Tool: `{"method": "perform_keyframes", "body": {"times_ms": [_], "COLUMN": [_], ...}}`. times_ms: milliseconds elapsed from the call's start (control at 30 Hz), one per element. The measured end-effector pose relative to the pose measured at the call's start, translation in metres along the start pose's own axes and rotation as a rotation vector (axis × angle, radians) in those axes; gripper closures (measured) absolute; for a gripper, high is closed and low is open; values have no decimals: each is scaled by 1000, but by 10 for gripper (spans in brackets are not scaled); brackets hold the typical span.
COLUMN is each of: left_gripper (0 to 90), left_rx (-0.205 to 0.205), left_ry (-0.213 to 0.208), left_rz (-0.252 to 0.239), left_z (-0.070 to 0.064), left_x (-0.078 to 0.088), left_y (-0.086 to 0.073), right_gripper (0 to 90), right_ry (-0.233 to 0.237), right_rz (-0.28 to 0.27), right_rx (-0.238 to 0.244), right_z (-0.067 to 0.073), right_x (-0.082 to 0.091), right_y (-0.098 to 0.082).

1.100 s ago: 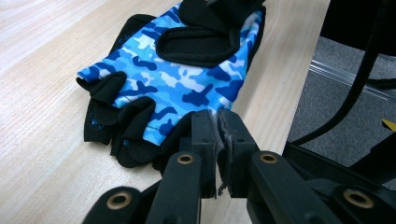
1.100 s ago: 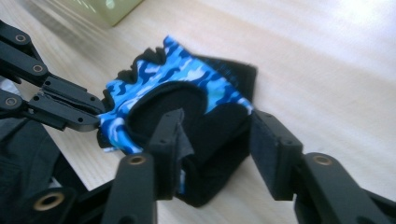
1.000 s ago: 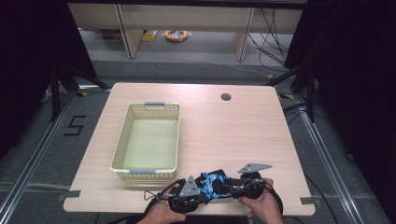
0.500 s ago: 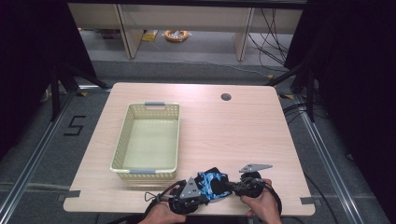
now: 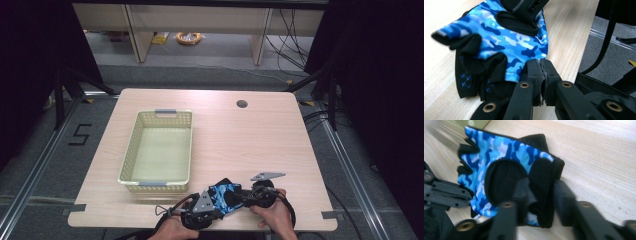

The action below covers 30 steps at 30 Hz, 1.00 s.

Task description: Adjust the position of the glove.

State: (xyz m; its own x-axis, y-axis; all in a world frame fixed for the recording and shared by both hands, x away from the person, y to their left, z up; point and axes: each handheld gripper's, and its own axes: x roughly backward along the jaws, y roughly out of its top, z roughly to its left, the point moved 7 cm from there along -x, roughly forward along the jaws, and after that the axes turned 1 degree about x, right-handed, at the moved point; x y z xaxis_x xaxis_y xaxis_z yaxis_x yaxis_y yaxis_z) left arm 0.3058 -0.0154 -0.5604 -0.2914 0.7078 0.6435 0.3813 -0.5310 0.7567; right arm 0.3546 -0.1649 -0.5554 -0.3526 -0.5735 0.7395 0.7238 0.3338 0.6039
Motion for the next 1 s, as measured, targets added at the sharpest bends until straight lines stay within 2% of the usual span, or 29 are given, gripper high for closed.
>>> {"method": "perform_keyframes", "body": {"times_ms": [67,133,167,233,267,300,333,367,400,433,467,567,600,633,667,700,733,767,800,833,867,900,933,967,1000], "left_gripper": [867,870,872,873,873,873,873,873,872,872,871,869,868,868,866,864,861,854,852,851,851,849,846,847,847], "left_rx": [-15,11,7,5,-1,12,-10,-4,11,-13,-10,15,26,26,30,19,43,71,81,73,69,48,51,45,60], "left_ry": [2,-8,-8,-12,-8,-12,-7,-14,-19,-7,-16,-12,-18,-17,-6,-9,-12,-12,-21,-17,-13,-12,-2,1,-2], "left_rz": [14,-9,-9,-19,-39,-45,-52,-68,-78,-75,-88,-82,-81,-79,-43,-39,-35,-26,-26,-22,-24,-26,-11,-7,-19], "left_z": [2,-2,-2,-3,-4,-7,-6,-9,-12,-10,-12,-12,-12,-10,-8,-6,-4,-4,-5,-4,-5,-6,-5,-5,-6], "left_x": [1,1,2,4,7,10,12,13,15,16,16,13,10,8,6,4,1,-1,-4,-4,-5,-4,-3,-3,-4], "left_y": [-1,1,1,4,7,10,12,15,17,18,20,20,20,18,14,11,8,6,4,3,2,3,2,2,1], "right_gripper": [792,811,813,812,810,810,809,808,808,807,805,803,800,799,798,796,794,783,775,758,752,752,752,752,751], "right_ry": [9,14,22,18,28,22,-2,-9,-10,-5,2,2,6,3,1,-5,-14,-21,-23,-36,-19,-5,7,4,3], "right_rz": [-2,-17,-11,-60,-52,-61,-62,-66,-41,-38,-26,6,15,51,61,57,87,99,111,137,108,106,79,103,91], "right_rx": [-5,28,38,41,58,79,117,146,161,178,215,221,248,225,221,219,215,191,207,170,186,171,167,159,143], "right_z": [2,2,3,7,9,13,15,19,21,24,24,25,23,23,21,17,13,11,7,5,4,2,1,0,2], "right_x": [0,1,4,9,13,17,21,21,24,23,17,11,6,3,0,-5,-6,-9,-10,-12,-15,-16,-17,-15,-16], "right_y": [-1,0,2,10,13,19,24,31,34,41,51,55,57,55,54,53,49,44,42,37,36,34,34,33,32]}}
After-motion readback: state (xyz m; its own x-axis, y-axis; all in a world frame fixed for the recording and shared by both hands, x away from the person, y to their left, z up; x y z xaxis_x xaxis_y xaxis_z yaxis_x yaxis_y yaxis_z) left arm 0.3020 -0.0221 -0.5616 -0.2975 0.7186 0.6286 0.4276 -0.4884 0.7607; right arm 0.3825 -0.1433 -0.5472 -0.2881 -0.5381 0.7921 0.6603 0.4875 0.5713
